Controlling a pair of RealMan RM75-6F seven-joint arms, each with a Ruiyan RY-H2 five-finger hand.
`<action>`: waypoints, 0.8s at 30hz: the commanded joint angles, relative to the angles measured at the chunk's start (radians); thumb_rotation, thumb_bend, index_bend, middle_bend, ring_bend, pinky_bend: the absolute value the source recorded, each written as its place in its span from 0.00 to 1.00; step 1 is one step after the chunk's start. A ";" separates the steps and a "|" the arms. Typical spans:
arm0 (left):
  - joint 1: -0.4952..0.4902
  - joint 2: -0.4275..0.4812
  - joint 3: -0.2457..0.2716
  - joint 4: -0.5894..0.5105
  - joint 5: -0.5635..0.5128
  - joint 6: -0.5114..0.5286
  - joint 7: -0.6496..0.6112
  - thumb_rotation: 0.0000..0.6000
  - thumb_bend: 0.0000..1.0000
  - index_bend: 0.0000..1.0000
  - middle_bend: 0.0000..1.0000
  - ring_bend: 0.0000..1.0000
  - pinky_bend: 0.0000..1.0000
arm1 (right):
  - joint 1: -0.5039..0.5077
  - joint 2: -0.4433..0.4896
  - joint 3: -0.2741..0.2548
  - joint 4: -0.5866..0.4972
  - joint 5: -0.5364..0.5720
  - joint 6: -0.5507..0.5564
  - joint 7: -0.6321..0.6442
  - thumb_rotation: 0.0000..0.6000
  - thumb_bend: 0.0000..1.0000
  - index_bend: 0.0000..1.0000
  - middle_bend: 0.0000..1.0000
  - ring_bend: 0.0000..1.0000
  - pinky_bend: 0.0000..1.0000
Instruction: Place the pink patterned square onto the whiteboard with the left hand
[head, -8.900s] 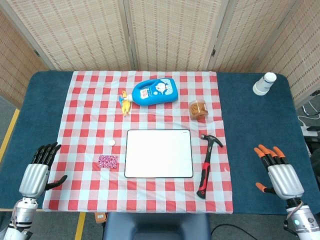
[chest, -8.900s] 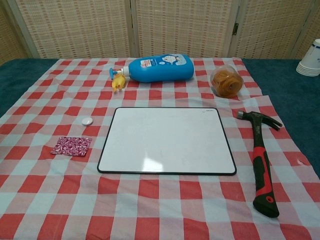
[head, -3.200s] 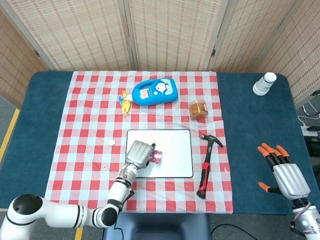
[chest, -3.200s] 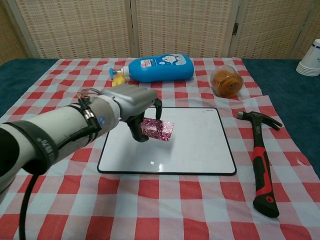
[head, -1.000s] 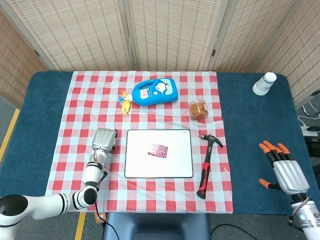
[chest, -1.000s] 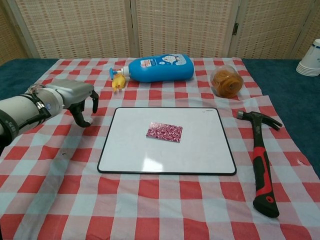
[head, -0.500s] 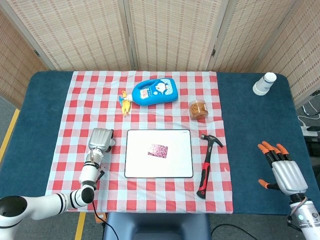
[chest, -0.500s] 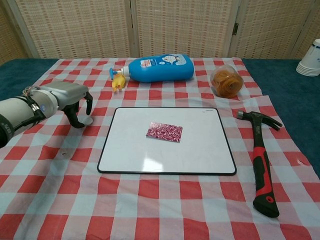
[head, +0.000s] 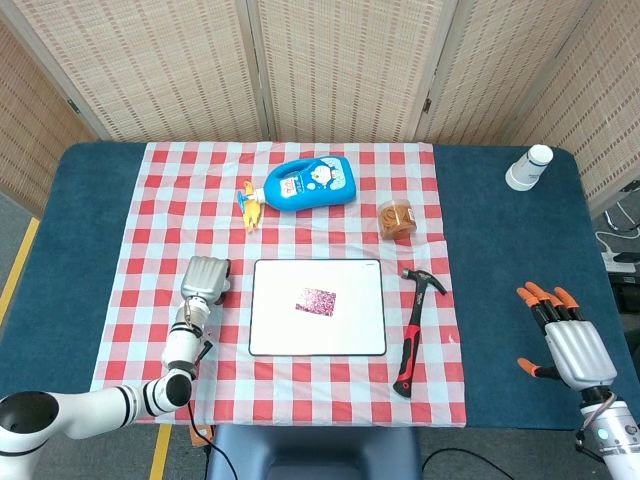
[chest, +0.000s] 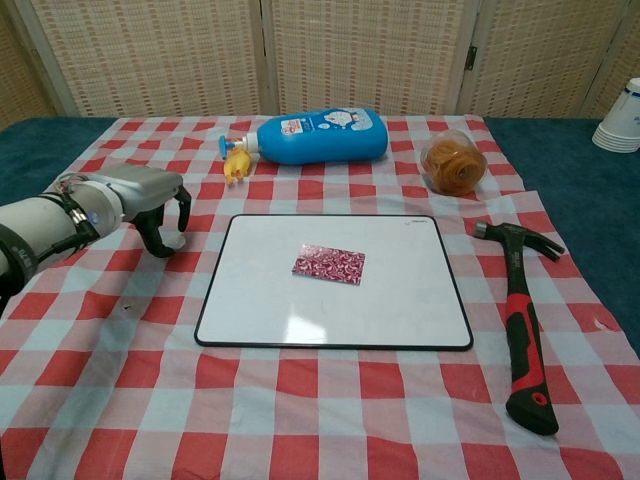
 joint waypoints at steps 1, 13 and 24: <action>-0.002 -0.002 0.000 0.005 -0.005 -0.006 0.005 1.00 0.28 0.45 1.00 1.00 1.00 | -0.001 0.000 0.001 0.000 0.001 0.002 0.001 1.00 0.07 0.00 0.00 0.00 0.00; -0.008 -0.015 -0.003 0.028 -0.017 -0.017 0.013 1.00 0.28 0.47 1.00 1.00 1.00 | 0.002 0.001 0.002 0.003 0.006 -0.005 0.006 1.00 0.07 0.00 0.00 0.00 0.00; -0.013 -0.008 -0.008 0.007 -0.008 -0.001 0.022 1.00 0.30 0.50 1.00 1.00 1.00 | 0.002 0.001 0.003 0.003 0.007 -0.004 0.006 1.00 0.07 0.00 0.00 0.00 0.00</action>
